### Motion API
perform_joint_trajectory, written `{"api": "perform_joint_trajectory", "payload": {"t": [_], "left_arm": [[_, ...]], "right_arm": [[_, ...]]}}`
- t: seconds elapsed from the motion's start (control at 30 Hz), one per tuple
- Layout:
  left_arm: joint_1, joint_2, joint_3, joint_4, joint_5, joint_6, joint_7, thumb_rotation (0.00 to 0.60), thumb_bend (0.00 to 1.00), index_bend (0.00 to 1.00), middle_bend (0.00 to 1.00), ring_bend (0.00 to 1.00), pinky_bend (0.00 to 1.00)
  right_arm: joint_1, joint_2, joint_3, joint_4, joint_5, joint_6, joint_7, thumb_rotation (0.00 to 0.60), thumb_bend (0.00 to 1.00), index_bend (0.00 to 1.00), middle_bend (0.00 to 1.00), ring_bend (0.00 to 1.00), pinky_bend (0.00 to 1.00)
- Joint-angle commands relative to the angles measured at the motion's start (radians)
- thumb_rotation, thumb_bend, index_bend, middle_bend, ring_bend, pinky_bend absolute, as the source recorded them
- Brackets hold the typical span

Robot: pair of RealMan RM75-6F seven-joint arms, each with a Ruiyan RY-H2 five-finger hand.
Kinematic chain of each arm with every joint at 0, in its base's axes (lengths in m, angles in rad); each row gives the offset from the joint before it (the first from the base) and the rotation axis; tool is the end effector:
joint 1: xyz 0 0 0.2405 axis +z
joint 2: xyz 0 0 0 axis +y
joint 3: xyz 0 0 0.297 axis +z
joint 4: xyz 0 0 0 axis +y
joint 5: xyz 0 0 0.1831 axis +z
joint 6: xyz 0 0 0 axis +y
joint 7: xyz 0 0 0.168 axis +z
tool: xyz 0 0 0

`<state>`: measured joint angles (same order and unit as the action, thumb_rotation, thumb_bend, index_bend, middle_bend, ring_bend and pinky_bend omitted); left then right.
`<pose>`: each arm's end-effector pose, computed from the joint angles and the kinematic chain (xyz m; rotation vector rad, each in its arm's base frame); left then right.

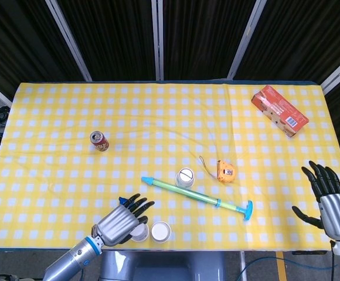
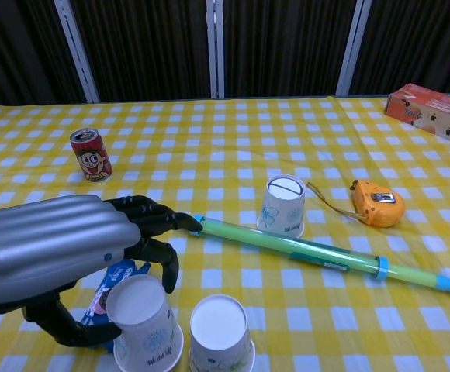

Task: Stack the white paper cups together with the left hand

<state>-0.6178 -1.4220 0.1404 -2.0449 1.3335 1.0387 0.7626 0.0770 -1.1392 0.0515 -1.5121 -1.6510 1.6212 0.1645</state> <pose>-0.1378 0.2252 0.0024 -2.3365 -0.7525 -0.8534 -0.3219 -0.2014 0.2124 1.4117 -0.8164 1.1309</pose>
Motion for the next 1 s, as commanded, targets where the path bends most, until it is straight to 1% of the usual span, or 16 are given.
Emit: {"api": "perform_joint_trajectory", "payload": {"t": [0.03,0.1,0.17,0.3,0.5,0.6,0.73,0.8,0.83,0.9,1.0], "left_arm": [[0.002,0.003,0.001,0.002,0.004,0.001,0.002,0.6,0.33,0.33,0.0,0.0,0.0],[0.004,0.006,0.0,0.001,0.008,0.004,0.001,0.6,0.28,0.26,0.0,0.0,0.0],[0.007,0.01,0.001,0.0,0.016,0.006,-0.004,0.6,0.25,0.21,0.0,0.0,0.0],[0.011,0.022,0.006,-0.006,0.039,0.003,-0.027,0.6,0.19,0.16,0.0,0.0,0.0],[0.02,0.044,0.006,-0.019,0.073,0.009,-0.076,0.6,0.18,0.15,0.0,0.0,0.0],[0.027,0.062,-0.007,-0.023,0.094,0.029,-0.117,0.6,0.18,0.15,0.0,0.0,0.0],[0.031,0.093,-0.044,-0.02,0.102,0.057,-0.169,0.6,0.18,0.14,0.0,0.0,0.0],[0.024,0.116,-0.073,-0.024,0.083,0.06,-0.19,0.6,0.18,0.14,0.0,0.0,0.0],[0.017,0.128,-0.091,-0.026,0.069,0.058,-0.199,0.6,0.18,0.15,0.0,0.0,0.0],[-0.007,0.154,-0.141,-0.024,0.024,0.044,-0.208,0.6,0.18,0.18,0.0,0.0,0.0],[-0.051,0.166,-0.212,-0.009,-0.061,0.012,-0.208,0.6,0.18,0.19,0.0,0.0,0.0]], "right_arm": [[0.0,0.0,0.001,0.0,0.001,0.001,0.0,0.6,0.07,0.1,0.0,0.0,0.0],[0.0,0.0,0.001,0.0,0.003,0.0,0.001,0.6,0.07,0.1,0.0,0.0,0.0],[0.0,0.0,0.001,0.0,0.003,-0.001,0.0,0.6,0.06,0.1,0.0,0.0,0.0],[0.0,-0.002,0.0,0.001,-0.001,0.001,-0.004,0.6,0.07,0.1,0.0,0.0,0.0],[0.0,-0.002,0.0,0.001,-0.001,0.001,-0.007,0.6,0.07,0.1,0.0,0.0,0.0],[0.0,-0.003,0.0,0.002,0.0,0.001,-0.007,0.6,0.07,0.1,0.0,0.0,0.0],[0.0,-0.005,0.0,0.004,0.001,-0.001,-0.011,0.6,0.07,0.1,0.0,0.0,0.0],[0.001,-0.005,0.001,0.005,0.003,-0.003,-0.012,0.6,0.07,0.1,0.0,0.0,0.0],[0.001,-0.005,0.001,0.005,0.004,-0.004,-0.012,0.6,0.07,0.1,0.0,0.0,0.0],[0.0,-0.001,0.001,0.002,0.008,-0.007,-0.007,0.6,0.07,0.1,0.0,0.0,0.0],[-0.001,0.007,0.004,-0.003,0.014,-0.004,0.002,0.6,0.07,0.1,0.0,0.0,0.0]]}}
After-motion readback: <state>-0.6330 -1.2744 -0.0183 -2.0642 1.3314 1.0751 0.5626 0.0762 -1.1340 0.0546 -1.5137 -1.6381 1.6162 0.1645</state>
